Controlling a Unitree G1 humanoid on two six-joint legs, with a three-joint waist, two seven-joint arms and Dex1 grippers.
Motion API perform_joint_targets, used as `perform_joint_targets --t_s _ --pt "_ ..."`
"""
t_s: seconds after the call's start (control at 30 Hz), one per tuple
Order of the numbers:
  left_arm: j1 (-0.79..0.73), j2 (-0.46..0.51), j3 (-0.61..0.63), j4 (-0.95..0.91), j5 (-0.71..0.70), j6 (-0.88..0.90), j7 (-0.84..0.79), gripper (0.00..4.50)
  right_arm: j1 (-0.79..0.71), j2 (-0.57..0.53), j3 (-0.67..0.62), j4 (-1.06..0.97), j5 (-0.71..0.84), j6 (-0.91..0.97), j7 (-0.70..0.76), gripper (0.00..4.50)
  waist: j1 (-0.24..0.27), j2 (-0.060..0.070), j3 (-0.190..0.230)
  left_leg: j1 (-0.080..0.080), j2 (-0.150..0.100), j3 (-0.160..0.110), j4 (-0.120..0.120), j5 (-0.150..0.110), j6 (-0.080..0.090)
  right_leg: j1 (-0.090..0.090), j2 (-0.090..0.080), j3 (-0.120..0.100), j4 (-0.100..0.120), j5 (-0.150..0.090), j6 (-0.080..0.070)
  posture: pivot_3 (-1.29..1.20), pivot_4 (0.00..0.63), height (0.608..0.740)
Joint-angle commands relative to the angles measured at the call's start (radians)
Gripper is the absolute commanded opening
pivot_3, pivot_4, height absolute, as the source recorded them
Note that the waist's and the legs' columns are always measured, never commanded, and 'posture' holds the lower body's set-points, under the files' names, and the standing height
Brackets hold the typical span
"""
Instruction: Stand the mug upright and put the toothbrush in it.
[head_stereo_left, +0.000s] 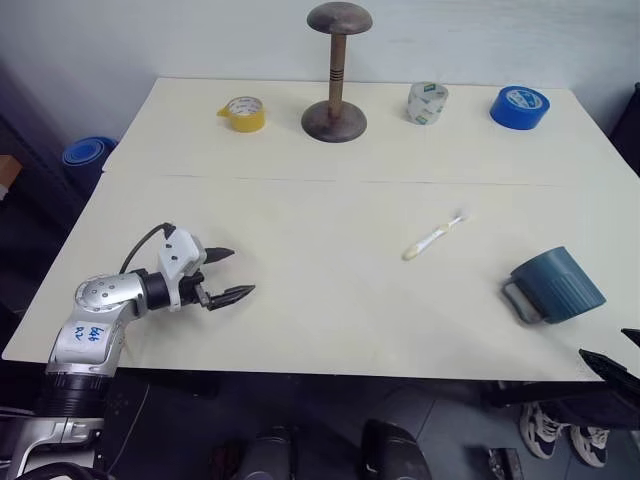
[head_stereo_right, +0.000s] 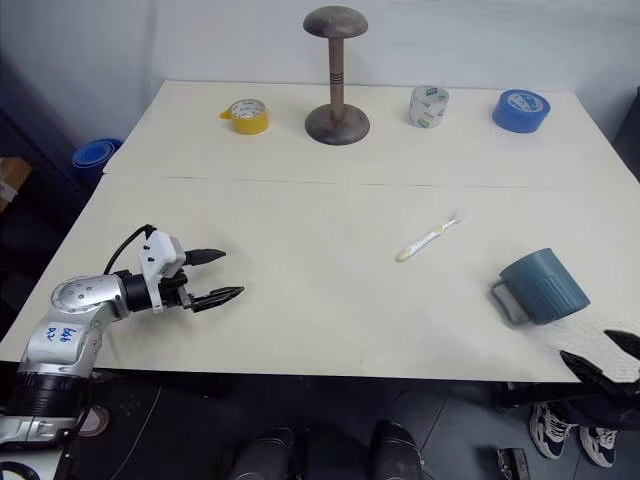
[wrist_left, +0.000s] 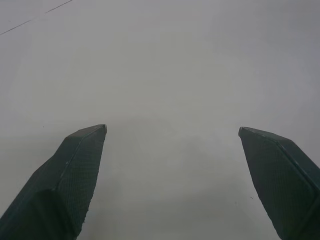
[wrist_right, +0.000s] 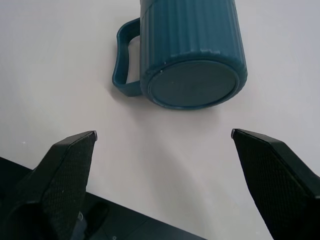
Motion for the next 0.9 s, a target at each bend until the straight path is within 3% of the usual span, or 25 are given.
perform_joint_targets --t_s 0.03,0.53,0.73,0.9 --pt "0.001 0.007 0.007 -0.023 0.011 -0.022 0.005 4.47 -0.001 -0.014 -0.004 -0.015 0.001 -0.007 -0.004 4.50 0.000 0.000 0.000 0.000 0.000 0.000 0.000 0.000 0.000 0.000 0.000 0.000 0.000 0.000 0.000 0.00 0.150 0.740" --pt "-0.021 -0.014 0.013 -0.098 -0.063 0.087 -0.015 4.47 0.039 -0.025 -0.050 -0.095 0.033 0.105 -0.012 4.50 0.000 0.000 0.000 0.000 0.000 0.000 0.000 0.000 0.000 0.000 0.000 0.000 0.000 0.000 0.000 0.00 0.150 0.740" --pt "-0.170 -0.027 -0.016 -0.231 -0.247 0.324 -0.081 4.47 0.053 0.019 -0.050 -0.417 0.144 0.289 -0.160 4.50 0.004 0.000 0.001 -0.004 0.000 -0.002 0.000 0.001 0.000 -0.003 0.000 0.001 0.000 0.000 0.000 0.00 0.150 0.740" --pt "-0.309 -0.026 -0.092 -0.324 -0.329 0.427 -0.161 4.47 -0.018 0.085 0.091 -0.674 0.215 0.480 -0.418 4.50 0.001 0.000 0.001 -0.007 0.000 -0.001 0.001 0.002 -0.001 -0.008 0.001 0.002 0.004 0.000 0.000 0.00 0.150 0.740"
